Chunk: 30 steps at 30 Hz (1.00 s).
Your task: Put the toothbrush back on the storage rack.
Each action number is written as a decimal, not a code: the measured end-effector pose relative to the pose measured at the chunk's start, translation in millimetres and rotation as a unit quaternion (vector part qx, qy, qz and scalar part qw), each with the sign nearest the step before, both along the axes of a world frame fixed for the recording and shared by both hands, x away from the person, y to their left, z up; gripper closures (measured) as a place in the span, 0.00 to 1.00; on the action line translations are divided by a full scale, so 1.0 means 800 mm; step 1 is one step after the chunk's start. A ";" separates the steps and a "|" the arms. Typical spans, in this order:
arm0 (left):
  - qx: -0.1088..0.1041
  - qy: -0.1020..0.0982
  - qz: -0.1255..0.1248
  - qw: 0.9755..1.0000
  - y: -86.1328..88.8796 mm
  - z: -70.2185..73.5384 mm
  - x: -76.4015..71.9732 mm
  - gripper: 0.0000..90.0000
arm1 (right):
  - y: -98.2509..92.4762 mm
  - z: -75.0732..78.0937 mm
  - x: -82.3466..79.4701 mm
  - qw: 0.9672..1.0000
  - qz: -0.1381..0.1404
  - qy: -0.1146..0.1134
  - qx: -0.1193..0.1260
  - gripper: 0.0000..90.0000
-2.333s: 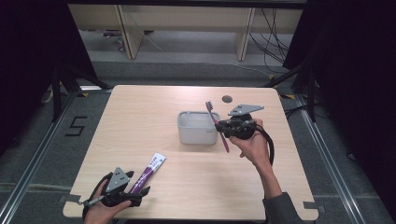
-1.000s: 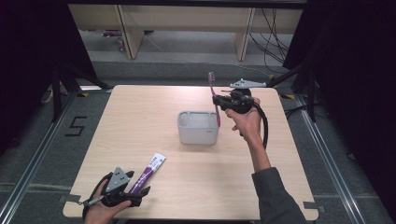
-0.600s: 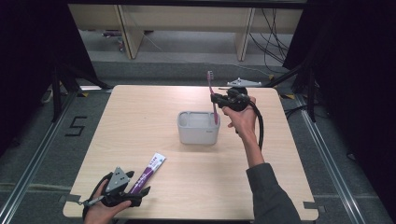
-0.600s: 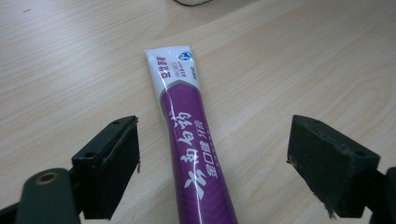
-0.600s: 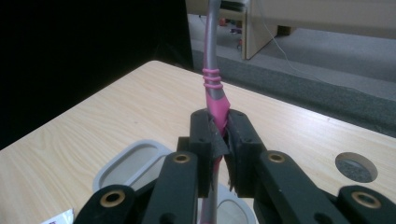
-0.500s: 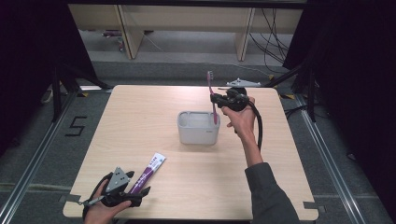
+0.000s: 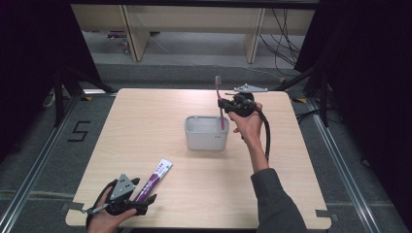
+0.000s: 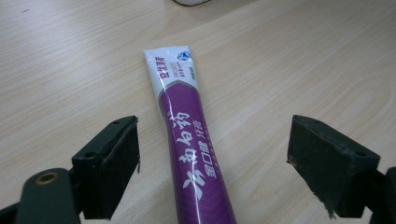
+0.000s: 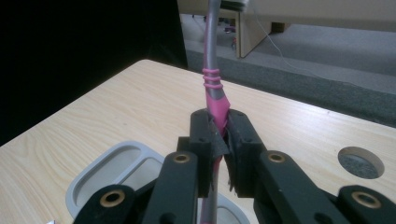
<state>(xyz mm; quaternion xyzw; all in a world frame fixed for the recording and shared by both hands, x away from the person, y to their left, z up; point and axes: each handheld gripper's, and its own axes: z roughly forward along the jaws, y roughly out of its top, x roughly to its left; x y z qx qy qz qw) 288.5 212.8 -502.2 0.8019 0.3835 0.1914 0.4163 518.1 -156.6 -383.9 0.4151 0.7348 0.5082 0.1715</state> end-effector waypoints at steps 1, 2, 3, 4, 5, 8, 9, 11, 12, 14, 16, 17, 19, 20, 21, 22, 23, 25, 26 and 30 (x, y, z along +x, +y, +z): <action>0.000 0.000 0.000 1.000 0.000 0.000 0.000 0.18 | 0.000 -0.005 0.000 1.000 -0.001 0.000 -0.004 0.91; -0.009 0.001 0.001 1.000 -0.002 0.000 -0.001 0.18 | 0.000 -0.005 0.000 1.000 -0.001 0.000 -0.004 0.91; -0.010 0.001 0.002 1.000 -0.002 0.000 -0.001 0.18 | -0.001 -0.006 0.001 1.000 0.001 0.002 -0.003 0.91; -0.010 0.001 0.003 1.000 -0.001 0.000 -0.001 0.18 | -0.002 -0.009 0.001 1.000 -0.002 0.002 -0.004 0.91; -0.002 0.000 0.002 1.000 0.000 0.000 0.000 0.18 | -0.002 -0.012 0.002 1.000 -0.003 0.005 0.000 0.91; -0.012 0.000 0.003 1.000 -0.002 -0.001 -0.001 0.18 | -0.004 -0.019 0.002 1.000 -0.005 0.002 0.001 0.91; -0.012 0.000 0.003 1.000 -0.002 -0.001 -0.001 0.18 | -0.004 -0.019 0.002 1.000 -0.005 0.002 0.001 0.91; -0.012 0.000 0.003 1.000 -0.002 -0.001 -0.001 0.18 | -0.004 -0.021 0.002 1.000 -0.002 0.006 0.001 0.91; -0.012 0.000 0.003 1.000 -0.002 -0.001 -0.001 0.18 | -0.004 -0.023 0.002 1.000 -0.006 -0.001 -0.002 0.91; -0.011 0.001 0.003 1.000 -0.002 -0.001 -0.001 0.18 | -0.004 -0.024 0.000 1.000 -0.006 0.007 0.000 0.91; -0.011 0.001 0.002 1.000 -0.002 -0.001 0.000 0.18 | -0.004 -0.028 0.000 1.000 -0.002 0.008 0.004 0.91; -0.011 0.001 0.002 1.000 -0.002 -0.001 0.000 0.18 | -0.004 -0.028 0.000 1.000 -0.002 0.008 0.004 0.91; -0.011 0.001 0.002 1.000 -0.002 -0.001 -0.001 0.18 | -0.003 -0.032 0.000 1.000 0.003 0.008 0.005 0.91; -0.011 0.001 0.002 1.000 -0.002 -0.001 0.000 0.18 | -0.003 -0.032 0.000 1.000 0.003 0.008 0.005 0.91; -0.011 0.001 0.002 1.000 -0.002 -0.001 0.000 0.18 | -0.002 -0.034 0.001 1.000 0.001 0.003 0.002 0.91; -0.011 0.001 0.002 1.000 -0.002 -0.001 -0.001 0.18 | -0.002 -0.034 0.001 1.000 0.001 0.003 0.002 0.91; -0.011 0.001 0.002 1.000 -0.002 -0.001 -0.001 0.18 | -0.001 -0.034 0.000 1.000 -0.001 0.013 0.001 0.91; -0.011 0.001 0.002 1.000 -0.002 -0.001 -0.001 0.18 | 0.001 -0.036 -0.002 1.000 -0.005 0.016 0.007 0.91; -0.011 0.001 0.002 1.000 -0.002 -0.001 -0.001 0.18 | 0.000 -0.037 -0.001 1.000 0.002 0.012 0.000 0.91; -0.011 0.001 0.002 1.000 -0.002 -0.001 -0.001 0.18 | 0.000 -0.040 -0.002 1.000 -0.005 0.016 0.000 0.91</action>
